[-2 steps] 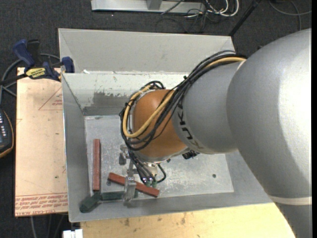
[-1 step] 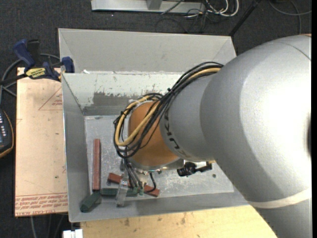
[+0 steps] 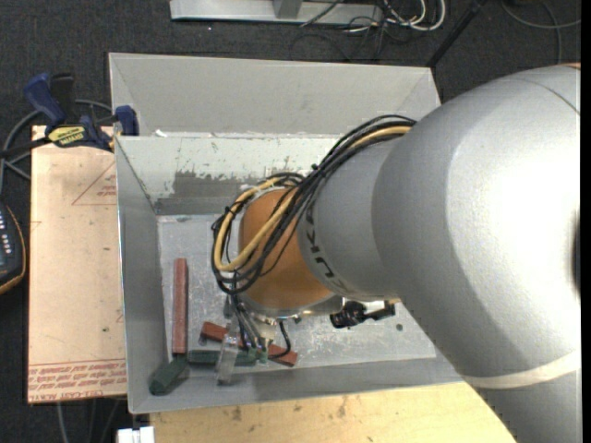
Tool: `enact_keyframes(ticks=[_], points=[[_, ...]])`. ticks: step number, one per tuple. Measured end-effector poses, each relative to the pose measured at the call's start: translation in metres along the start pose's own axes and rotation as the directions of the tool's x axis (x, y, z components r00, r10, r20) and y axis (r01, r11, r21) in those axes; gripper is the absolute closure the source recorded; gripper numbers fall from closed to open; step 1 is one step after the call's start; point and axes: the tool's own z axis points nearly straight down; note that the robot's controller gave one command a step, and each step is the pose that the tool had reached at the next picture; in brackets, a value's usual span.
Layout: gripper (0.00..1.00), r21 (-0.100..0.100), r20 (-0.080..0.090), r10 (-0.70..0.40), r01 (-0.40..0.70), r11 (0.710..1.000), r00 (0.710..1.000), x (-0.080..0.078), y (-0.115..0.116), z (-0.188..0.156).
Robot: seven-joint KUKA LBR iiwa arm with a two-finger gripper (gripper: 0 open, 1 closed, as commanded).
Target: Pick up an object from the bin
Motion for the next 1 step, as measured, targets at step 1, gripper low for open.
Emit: enact_keyframes(ticks=[1], points=[[1.0, -0.002, 0.001, -0.001, 0.001, 1.0, 1.0, -0.0012, 0.001, -0.0032]])
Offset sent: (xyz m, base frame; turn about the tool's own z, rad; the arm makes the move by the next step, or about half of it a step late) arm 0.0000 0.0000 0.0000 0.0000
